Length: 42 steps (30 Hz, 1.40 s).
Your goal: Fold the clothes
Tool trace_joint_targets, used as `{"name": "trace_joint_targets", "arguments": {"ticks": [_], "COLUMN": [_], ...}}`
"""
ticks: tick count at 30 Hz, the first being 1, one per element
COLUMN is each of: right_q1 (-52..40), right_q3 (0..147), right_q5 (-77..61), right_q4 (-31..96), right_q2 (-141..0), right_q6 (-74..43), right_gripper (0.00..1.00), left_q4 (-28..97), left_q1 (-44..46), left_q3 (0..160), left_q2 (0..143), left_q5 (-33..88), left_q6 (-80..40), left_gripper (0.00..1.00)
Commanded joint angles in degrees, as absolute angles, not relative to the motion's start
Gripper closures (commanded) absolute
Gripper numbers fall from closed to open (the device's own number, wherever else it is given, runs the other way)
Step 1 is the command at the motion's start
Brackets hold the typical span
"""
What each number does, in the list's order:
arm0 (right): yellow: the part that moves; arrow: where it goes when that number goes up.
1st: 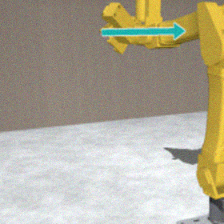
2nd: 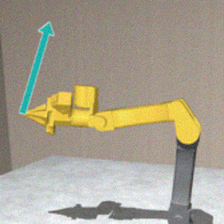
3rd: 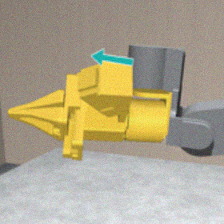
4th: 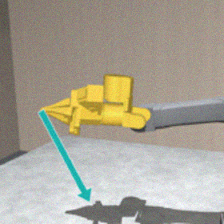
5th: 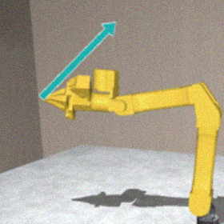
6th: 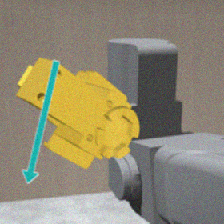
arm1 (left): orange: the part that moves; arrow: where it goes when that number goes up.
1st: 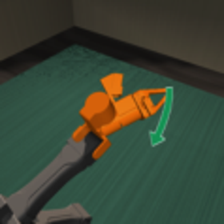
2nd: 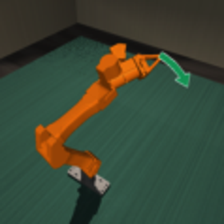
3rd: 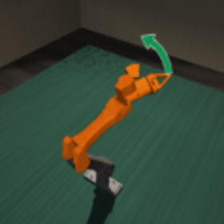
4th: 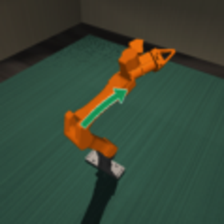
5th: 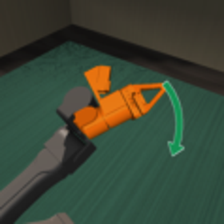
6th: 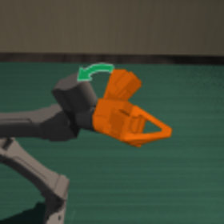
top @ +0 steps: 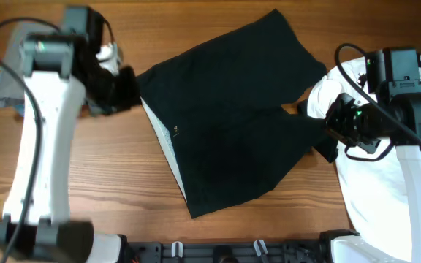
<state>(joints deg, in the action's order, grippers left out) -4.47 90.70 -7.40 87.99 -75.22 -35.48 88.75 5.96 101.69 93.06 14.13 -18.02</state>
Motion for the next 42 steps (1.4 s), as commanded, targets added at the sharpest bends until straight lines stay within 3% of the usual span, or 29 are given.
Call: {"name": "trace_joint_targets", "arguments": {"ticks": [1, 7, 14, 26, 29, 31, 34, 35, 39, 42], "right_q1": [-4.7, -4.7, -4.7, -4.7, -4.7, -4.7, -4.7, -4.7, -4.7, -4.7], "right_q3": [91.4, 91.4, 91.4, 91.4, 91.4, 91.4, 91.4, 91.4, 91.4, 91.4], "right_q5": [-6.2, -6.1, -6.1, -6.1, -6.2, -6.2, -6.1, -6.1, -5.1, -2.9], "right_q4": [87.7, 87.6, 87.5, 87.0, 86.7, 86.4, 86.4, 86.3, 86.1, 86.1], "right_q2": [-75.2, -75.2, -75.2, -75.2, -75.2, -75.2, -75.2, -75.2, -75.2, -75.2], "right_q6": [-35.0, -34.5, -33.2, -33.2, -33.2, -33.2, -33.2, -33.2, -33.1, -33.2], "right_gripper": [0.96, 0.95, 0.95, 0.95, 0.95, 0.95, 0.95, 0.95, 0.95, 0.95], "left_q4": [85.4, 69.6, 50.7, 39.1, 36.7, 35.4, 34.9, 35.0, 39.2, 48.4], "left_q1": [12.8, 24.6, 27.6, 28.5, 32.1, 33.7, 33.9, 33.9, 31.6, 24.0], "left_q3": [88.1, 54.4, 33.0, 29.6, 29.6, 29.6, 29.7, 29.7, 29.9, 32.6], "left_q2": [85.2, 75.9, 76.7, 82.2, 86.8, 88.8, 89.0, 88.9, 87.1, 82.5], "left_q5": [15.2, 22.0, 32.4, 33.0, 34.4, 34.6, 35.3, 36.0, 37.0, 33.7], "left_q6": [-26.9, -41.9, -44.9, -45.9, -46.0, -47.3, -47.4, -47.4, -45.3, -41.6], "left_gripper": [0.68, 0.44, 0.47, 0.47, 0.56, 0.71, 0.85, 0.95, 0.96, 0.96]}}
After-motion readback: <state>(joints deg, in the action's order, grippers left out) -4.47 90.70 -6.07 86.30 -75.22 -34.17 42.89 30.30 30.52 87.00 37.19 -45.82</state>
